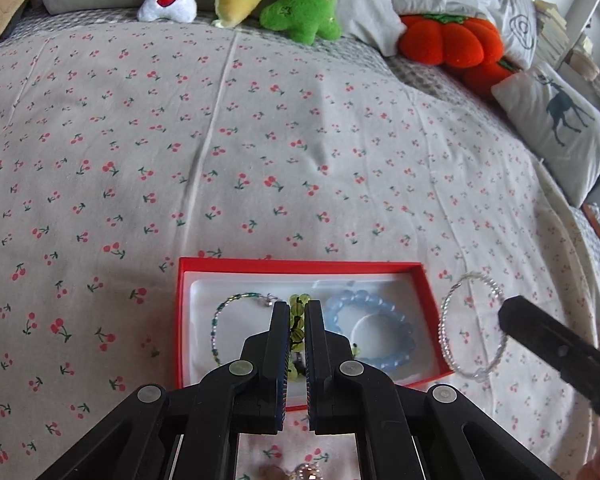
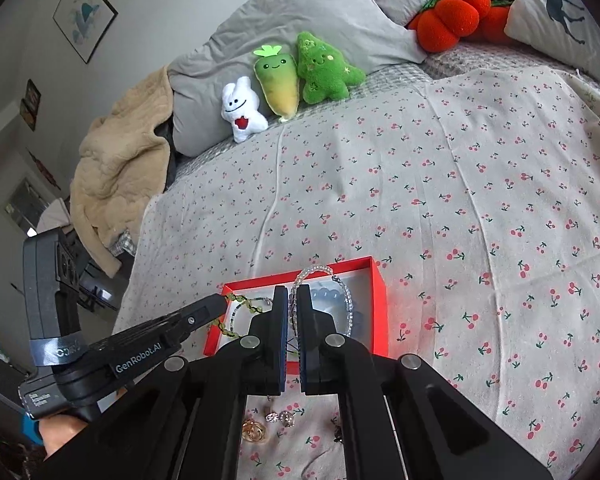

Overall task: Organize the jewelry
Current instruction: 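Carry both bracelets into the red box and open the left tool, then lower the crystal bangle into the box, open the right tool, withdraw both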

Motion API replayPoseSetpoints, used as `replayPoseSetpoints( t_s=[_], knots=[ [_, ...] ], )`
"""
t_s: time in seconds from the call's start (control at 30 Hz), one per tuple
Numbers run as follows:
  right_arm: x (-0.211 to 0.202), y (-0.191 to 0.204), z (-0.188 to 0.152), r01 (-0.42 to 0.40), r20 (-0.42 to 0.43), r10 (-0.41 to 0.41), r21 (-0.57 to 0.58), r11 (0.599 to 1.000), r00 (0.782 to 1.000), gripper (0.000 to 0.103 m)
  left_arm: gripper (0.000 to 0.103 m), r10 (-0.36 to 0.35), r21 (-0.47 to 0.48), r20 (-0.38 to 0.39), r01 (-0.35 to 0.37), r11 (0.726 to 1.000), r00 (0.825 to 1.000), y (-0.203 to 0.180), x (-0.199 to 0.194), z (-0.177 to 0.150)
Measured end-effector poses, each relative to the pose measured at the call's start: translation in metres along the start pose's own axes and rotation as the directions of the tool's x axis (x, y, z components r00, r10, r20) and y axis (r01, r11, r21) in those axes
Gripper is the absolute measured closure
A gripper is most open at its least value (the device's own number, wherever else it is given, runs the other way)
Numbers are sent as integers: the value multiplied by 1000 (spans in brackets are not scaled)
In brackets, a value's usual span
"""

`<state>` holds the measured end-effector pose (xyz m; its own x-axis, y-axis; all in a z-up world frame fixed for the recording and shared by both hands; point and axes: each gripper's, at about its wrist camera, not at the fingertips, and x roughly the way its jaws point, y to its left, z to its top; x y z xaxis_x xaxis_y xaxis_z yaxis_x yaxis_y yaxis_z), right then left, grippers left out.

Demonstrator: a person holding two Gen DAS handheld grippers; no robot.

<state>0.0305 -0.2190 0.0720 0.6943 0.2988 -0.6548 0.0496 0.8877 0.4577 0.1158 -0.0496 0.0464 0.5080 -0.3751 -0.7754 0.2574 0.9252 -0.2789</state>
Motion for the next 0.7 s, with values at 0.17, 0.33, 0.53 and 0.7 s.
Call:
replayPoseSetpoints(
  t_s=[0.17,0.33,0.53,0.7],
  knots=[
    [13,3,1,6,-16,-6,-3,1000,1000,99,101,63,43,-26,-61,997,998,10,16,-4],
    [24,7,1,17,-32,-18,-17,1000,999,99,78,114,98,-23,-111,989,993,10,17,-7],
    [32,14,2,15,-45,-16,-31,999,999,99,41,147,144,16,-147,979,989,10,2,-17],
    [39,23,2,-22,-60,19,-40,999,998,99,36,159,143,19,-161,977,987,21,-11,-29]
  ],
)
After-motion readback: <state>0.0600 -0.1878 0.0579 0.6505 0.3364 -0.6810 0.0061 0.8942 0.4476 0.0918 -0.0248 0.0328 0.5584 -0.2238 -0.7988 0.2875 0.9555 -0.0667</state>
